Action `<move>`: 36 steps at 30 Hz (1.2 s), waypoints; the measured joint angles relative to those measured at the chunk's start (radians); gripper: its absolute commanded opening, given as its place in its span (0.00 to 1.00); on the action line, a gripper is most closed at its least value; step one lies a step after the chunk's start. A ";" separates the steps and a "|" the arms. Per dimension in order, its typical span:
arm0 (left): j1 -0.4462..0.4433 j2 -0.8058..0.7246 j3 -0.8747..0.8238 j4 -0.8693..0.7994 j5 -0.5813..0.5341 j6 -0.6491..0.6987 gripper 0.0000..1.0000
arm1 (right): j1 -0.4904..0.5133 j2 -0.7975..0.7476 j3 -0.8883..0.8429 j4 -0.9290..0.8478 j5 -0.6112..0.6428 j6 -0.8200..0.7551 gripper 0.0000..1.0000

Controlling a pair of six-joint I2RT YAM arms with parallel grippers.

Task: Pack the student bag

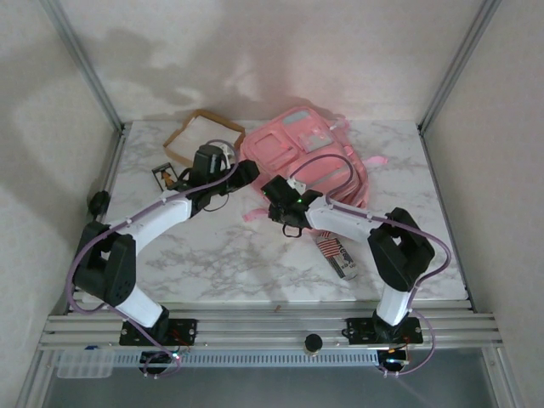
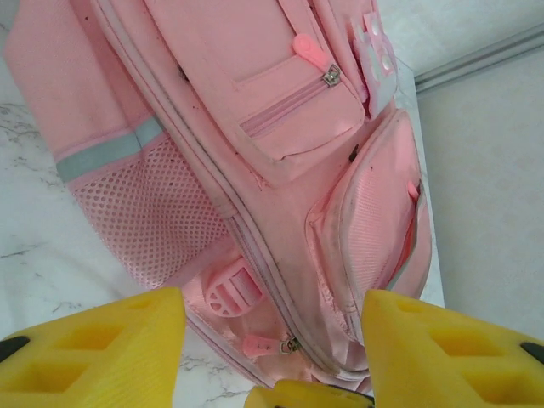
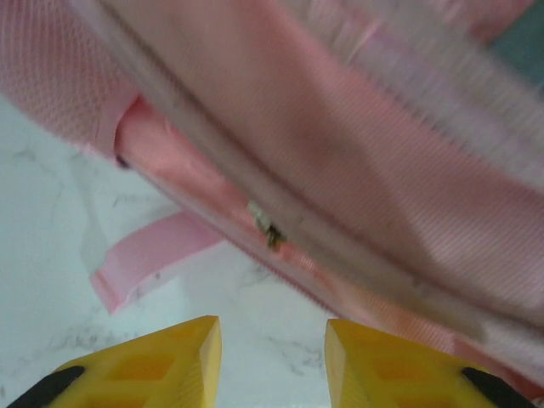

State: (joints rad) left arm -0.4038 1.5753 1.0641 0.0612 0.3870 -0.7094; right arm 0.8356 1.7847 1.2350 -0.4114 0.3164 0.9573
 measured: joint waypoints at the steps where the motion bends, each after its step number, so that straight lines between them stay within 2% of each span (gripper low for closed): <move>1: 0.000 0.000 -0.002 0.008 0.002 -0.003 0.57 | 0.000 0.005 0.008 -0.001 0.019 0.002 0.37; 11: 0.000 0.002 -0.017 0.072 0.014 -0.029 0.57 | -0.007 0.068 0.042 0.018 0.107 0.024 0.28; 16: 0.000 0.003 -0.035 0.088 0.014 -0.045 0.57 | -0.015 0.107 0.039 0.058 0.134 0.030 0.18; 19: 0.000 0.003 -0.045 0.093 0.014 -0.058 0.59 | -0.021 0.110 0.037 0.072 0.138 0.020 0.07; 20: 0.000 0.003 -0.046 0.093 0.014 -0.067 0.59 | -0.022 0.109 0.037 0.075 0.141 0.018 0.06; 25: -0.003 -0.006 -0.088 0.134 0.005 -0.172 0.60 | -0.026 0.079 0.003 0.098 0.127 0.005 0.00; 27: -0.008 -0.002 -0.110 0.158 -0.002 -0.226 0.57 | -0.029 0.053 -0.016 0.108 0.111 0.000 0.00; 32: -0.034 0.108 -0.106 0.270 -0.003 -0.348 0.55 | -0.043 -0.014 -0.054 0.120 0.048 -0.007 0.00; 34: -0.054 0.175 -0.078 0.293 -0.002 -0.376 0.49 | -0.048 -0.033 -0.066 0.123 0.024 -0.011 0.00; 36: -0.079 0.237 -0.035 0.301 -0.003 -0.391 0.47 | -0.051 -0.043 -0.072 0.125 0.008 -0.015 0.00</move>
State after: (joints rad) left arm -0.4828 1.8126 1.0294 0.3626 0.3843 -1.1007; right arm 0.7845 1.7412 1.1629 -0.2863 0.3248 0.9424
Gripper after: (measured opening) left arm 0.485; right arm 0.062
